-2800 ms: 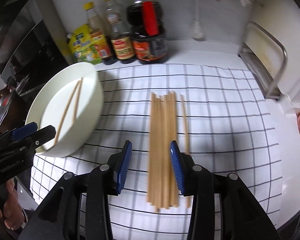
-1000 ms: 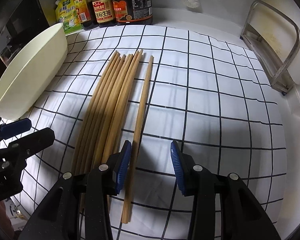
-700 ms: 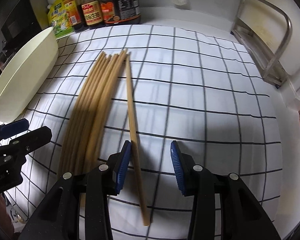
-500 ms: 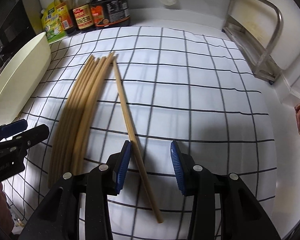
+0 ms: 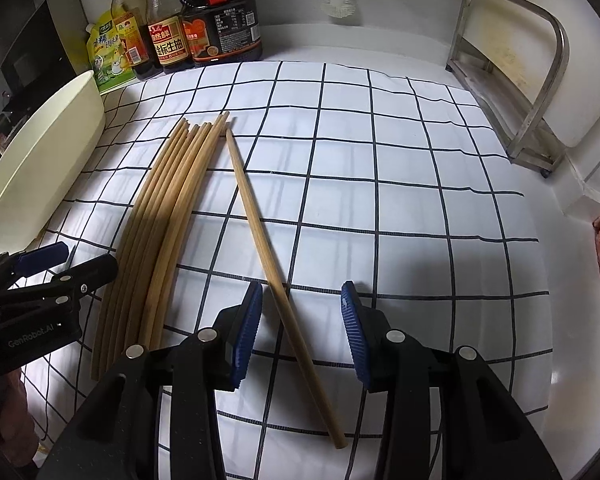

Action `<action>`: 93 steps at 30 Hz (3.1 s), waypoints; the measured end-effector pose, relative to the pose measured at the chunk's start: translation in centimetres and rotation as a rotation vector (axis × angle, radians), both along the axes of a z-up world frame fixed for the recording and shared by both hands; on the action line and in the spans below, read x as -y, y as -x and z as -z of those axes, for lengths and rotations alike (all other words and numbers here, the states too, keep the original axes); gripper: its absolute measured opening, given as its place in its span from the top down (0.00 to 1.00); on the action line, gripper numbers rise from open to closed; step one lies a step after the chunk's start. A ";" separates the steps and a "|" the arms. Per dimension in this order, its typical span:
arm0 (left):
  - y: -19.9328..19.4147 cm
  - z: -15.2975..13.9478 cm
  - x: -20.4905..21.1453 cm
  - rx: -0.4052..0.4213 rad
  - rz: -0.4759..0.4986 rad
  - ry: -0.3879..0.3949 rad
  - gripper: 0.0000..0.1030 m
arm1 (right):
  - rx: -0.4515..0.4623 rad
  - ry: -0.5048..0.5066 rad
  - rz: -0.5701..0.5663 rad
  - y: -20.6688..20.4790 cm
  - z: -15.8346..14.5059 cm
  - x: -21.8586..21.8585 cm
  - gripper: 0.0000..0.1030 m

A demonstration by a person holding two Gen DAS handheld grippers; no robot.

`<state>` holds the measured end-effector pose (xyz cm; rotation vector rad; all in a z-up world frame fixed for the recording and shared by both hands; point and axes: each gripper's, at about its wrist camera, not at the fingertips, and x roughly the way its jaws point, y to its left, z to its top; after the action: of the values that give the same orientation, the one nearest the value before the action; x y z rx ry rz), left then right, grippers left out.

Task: Organize utensils
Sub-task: 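Close the left tool on a chopstick while the right tool grasps another, then carry both held chopsticks over the white basin, then open the right tool to drop its chopstick while the left tool releases its own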

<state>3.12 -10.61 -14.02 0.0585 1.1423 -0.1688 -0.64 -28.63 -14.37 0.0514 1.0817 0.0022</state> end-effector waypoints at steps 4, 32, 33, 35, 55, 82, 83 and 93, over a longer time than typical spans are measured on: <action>-0.1 0.2 0.1 0.000 -0.001 -0.030 0.31 | 0.000 0.015 -0.006 -0.2 0.1 -0.2 0.62; -0.3 -2.4 1.1 0.018 0.104 -0.005 0.93 | 0.031 -0.058 0.013 -0.3 -2.4 -0.8 0.94; -0.3 -3.1 1.0 0.025 0.108 0.009 0.93 | 0.034 -0.062 0.020 -0.2 -2.9 -0.8 0.94; -0.3 -4.3 1.0 0.042 0.118 0.029 0.93 | 0.048 -0.060 0.030 0.0 -4.1 -0.8 0.94; -4.5 -13.6 -14.2 0.192 -0.010 0.077 0.93 | 0.133 -0.199 -0.151 -6.2 -11.8 -16.8 0.94; -9.3 -7.3 -24.7 0.047 -0.056 0.019 0.93 | -0.037 -0.162 -0.221 -13.4 -5.7 -29.6 0.94; -9.4 -7.3 -24.8 0.047 -0.061 0.020 0.91 | -0.037 -0.162 -0.218 -13.4 -5.8 -29.5 0.94; -8.9 -8.6 -26.0 0.084 -0.100 0.038 0.56 | 0.007 -0.153 -0.197 -12.6 -7.3 -28.8 0.88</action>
<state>12.04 15.38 -5.44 -0.0248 1.0553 -0.0977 11.93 0.20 -7.06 0.0820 1.0746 0.2619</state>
